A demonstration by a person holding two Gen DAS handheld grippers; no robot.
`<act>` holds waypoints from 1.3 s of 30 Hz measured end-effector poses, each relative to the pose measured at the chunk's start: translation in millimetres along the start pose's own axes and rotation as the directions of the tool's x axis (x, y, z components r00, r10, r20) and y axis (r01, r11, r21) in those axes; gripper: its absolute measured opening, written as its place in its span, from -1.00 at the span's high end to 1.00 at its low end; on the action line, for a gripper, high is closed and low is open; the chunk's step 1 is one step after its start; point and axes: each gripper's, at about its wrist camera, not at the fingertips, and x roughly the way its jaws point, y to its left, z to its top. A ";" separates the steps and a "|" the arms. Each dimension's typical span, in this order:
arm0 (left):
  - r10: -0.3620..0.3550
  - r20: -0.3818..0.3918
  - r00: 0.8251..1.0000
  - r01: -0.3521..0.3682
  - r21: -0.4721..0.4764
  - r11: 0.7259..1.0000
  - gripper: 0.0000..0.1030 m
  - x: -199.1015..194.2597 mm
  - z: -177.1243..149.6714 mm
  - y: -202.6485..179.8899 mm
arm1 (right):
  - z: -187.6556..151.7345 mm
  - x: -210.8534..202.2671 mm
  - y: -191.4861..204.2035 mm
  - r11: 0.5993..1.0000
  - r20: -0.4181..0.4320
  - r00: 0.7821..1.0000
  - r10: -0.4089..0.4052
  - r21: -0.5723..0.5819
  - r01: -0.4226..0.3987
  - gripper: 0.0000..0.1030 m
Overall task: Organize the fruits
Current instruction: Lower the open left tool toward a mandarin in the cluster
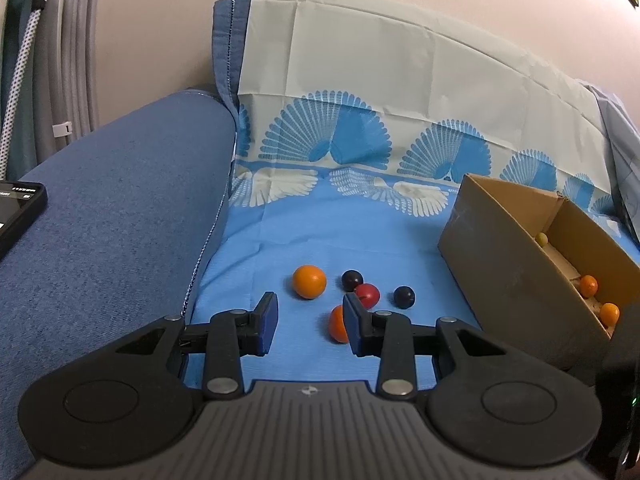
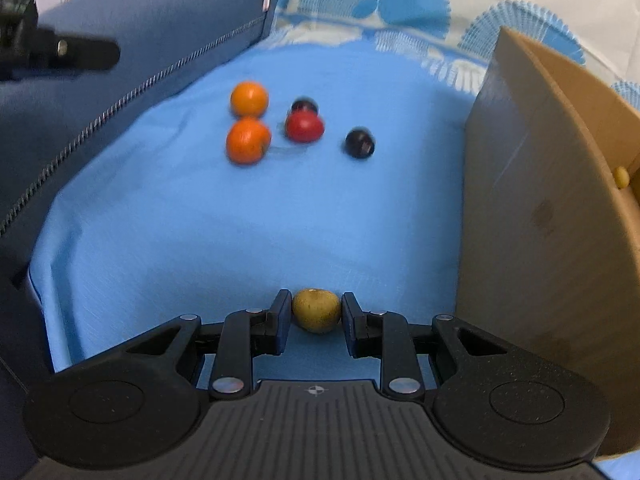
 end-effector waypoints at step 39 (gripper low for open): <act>0.550 0.273 0.789 -0.588 0.077 0.805 -0.67 16.2 146.5 36.6 | 3.2 4.4 -0.9 1.000 -0.008 1.000 0.003 -0.014 -0.003 0.46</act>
